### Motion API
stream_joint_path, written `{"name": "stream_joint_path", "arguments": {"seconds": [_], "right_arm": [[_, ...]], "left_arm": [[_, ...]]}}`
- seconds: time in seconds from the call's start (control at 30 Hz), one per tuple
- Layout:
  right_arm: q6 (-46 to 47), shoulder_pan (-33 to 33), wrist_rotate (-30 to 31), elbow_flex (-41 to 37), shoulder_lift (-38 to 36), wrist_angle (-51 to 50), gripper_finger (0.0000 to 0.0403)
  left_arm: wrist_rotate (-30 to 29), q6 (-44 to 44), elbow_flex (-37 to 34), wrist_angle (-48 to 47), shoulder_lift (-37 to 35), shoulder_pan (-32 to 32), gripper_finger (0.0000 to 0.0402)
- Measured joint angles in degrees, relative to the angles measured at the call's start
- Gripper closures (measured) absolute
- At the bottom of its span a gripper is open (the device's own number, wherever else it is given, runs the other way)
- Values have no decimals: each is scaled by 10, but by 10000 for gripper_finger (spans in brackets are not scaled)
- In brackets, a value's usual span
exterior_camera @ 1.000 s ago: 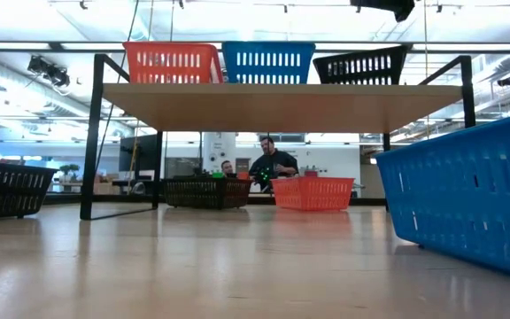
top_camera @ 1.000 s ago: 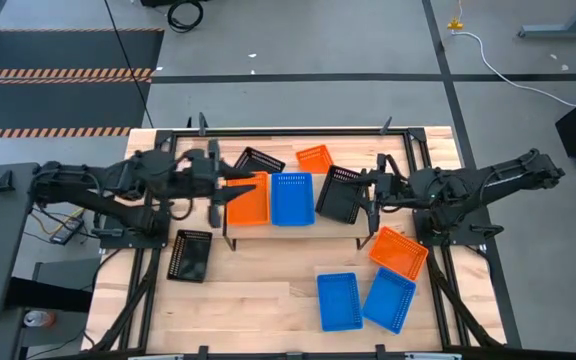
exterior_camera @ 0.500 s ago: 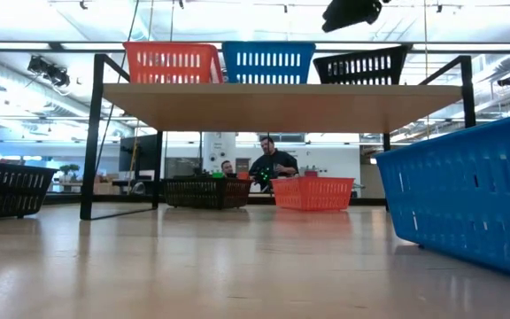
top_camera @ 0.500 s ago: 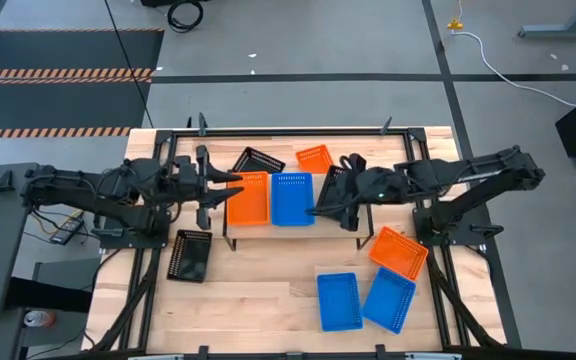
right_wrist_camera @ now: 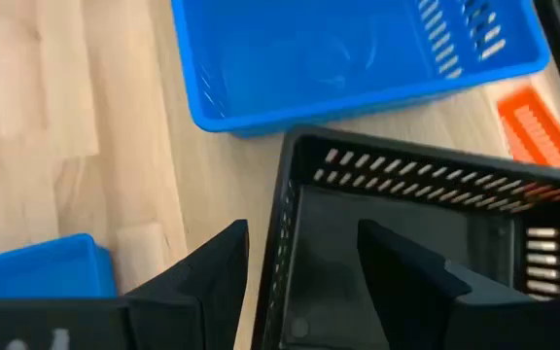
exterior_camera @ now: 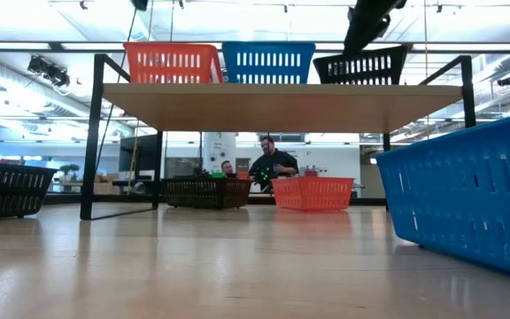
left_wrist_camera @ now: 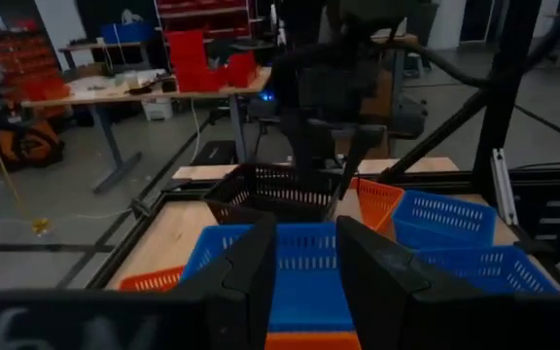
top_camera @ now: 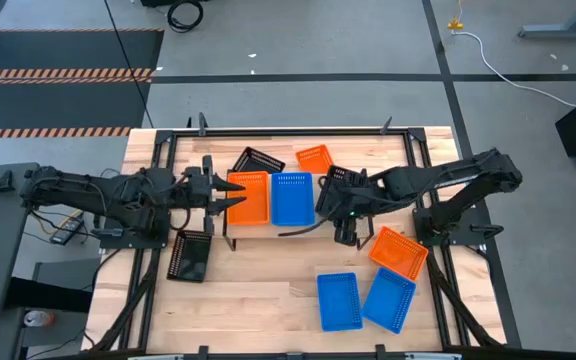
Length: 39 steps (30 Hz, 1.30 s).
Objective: Stack baskets on shelf by color
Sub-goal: Put the bottom black bin on the shelf
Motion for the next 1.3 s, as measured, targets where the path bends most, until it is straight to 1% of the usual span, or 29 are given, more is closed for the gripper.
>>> {"name": "stream_joint_path", "arguments": {"seconds": [0.07, 0.17, 0.27, 0.47, 0.7, 0.93, 1.3], "right_arm": [[8, 0, 1, 13, 13, -13, 202], [19, 0, -1, 26, 26, -21, 202], [24, 0, -4, 34, 30, -25, 202], [32, 2, -5, 32, 60, -81, 209], [32, 4, -4, 31, 71, -76, 223], [32, 7, -2, 31, 67, -90, 267], [14, 30, -6, 31, 67, -111, 340]], "left_arm": [[-1, 15, -16, 36, -6, 2, 285], [-4, 6, -19, 52, -24, 7, 285], [-5, -3, -19, 39, -41, 0, 285], [-5, -4, -19, 25, -48, -24, 285], [-5, -4, -19, 25, -47, -39, 285], [-5, -4, -19, 25, -47, -39, 285], [-5, -4, -19, 23, -47, -39, 285]]}}
